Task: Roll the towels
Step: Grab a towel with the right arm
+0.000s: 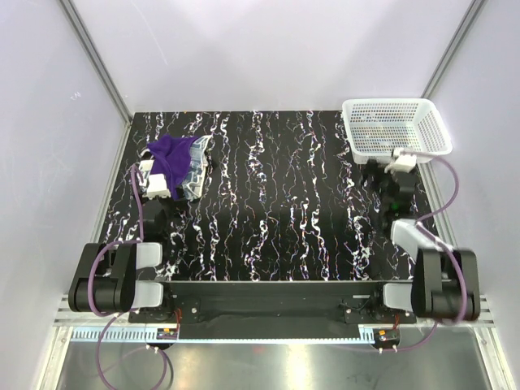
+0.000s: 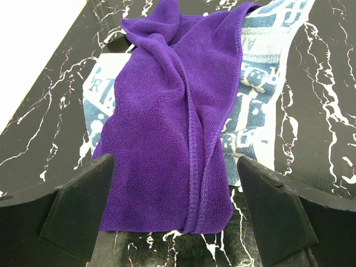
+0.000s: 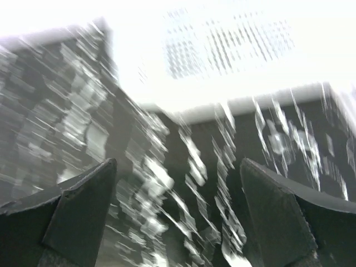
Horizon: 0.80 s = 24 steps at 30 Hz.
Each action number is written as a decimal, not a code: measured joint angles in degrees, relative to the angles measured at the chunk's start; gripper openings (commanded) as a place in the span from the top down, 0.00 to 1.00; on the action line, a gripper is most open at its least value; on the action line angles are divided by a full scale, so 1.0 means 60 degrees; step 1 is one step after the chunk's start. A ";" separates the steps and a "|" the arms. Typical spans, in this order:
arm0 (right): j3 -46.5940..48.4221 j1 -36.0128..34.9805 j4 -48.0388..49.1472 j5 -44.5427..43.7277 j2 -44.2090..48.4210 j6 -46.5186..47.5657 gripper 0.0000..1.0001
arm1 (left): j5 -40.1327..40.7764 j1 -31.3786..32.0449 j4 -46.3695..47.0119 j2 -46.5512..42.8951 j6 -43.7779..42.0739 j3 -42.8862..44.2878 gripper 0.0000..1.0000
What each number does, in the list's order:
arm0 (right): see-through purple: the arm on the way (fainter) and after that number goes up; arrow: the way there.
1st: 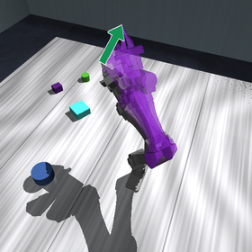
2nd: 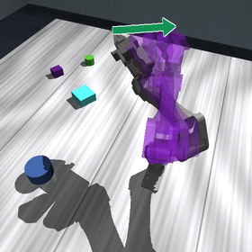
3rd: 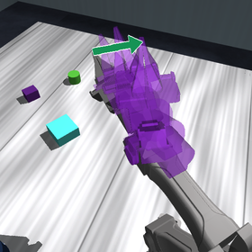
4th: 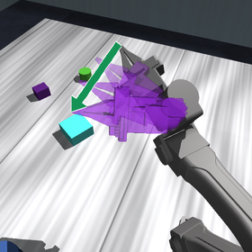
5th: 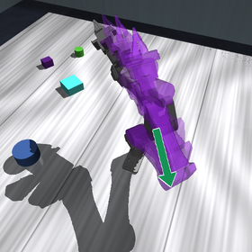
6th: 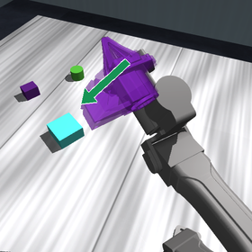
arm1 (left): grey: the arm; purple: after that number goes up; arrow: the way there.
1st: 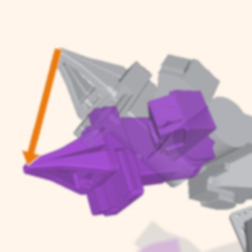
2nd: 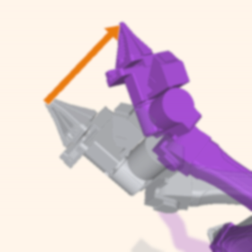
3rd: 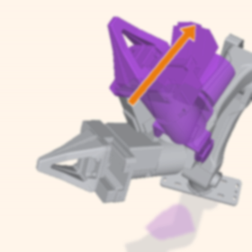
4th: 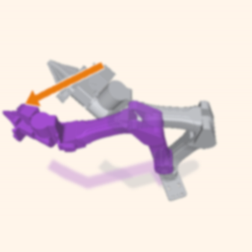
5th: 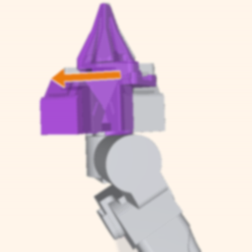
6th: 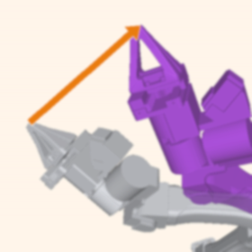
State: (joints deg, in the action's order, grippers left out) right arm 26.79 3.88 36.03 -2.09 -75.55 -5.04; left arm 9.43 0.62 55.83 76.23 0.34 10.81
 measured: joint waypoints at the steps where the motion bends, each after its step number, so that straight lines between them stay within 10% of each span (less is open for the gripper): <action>1: 0.0576 -0.0168 -0.0739 0.0109 0.0535 -0.0073 0.00 | 0.0000 0.0000 0.0000 0.0000 0.0000 0.0000 0.01; 8: 0.4768 -0.4382 -0.3472 0.1668 0.1931 -0.1104 0.00 | -0.0069 -0.0022 0.0000 0.0000 0.0000 0.0000 0.01; 15: 0.5428 -0.4430 -0.3213 0.4226 -0.1100 -0.4881 0.00 | -0.0182 -0.0044 -0.0004 0.0000 0.0000 0.0000 0.01; 24: 0.8357 -0.5158 -0.5785 0.4564 -0.5085 -0.5621 0.00 | -0.0255 -0.0044 -0.0007 0.0000 0.0000 0.0015 0.01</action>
State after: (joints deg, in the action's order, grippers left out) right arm 76.93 -27.07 1.32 25.30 -106.06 -38.76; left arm 7.90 0.36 55.79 76.23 0.34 10.90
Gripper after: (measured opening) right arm 0.994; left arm 0.987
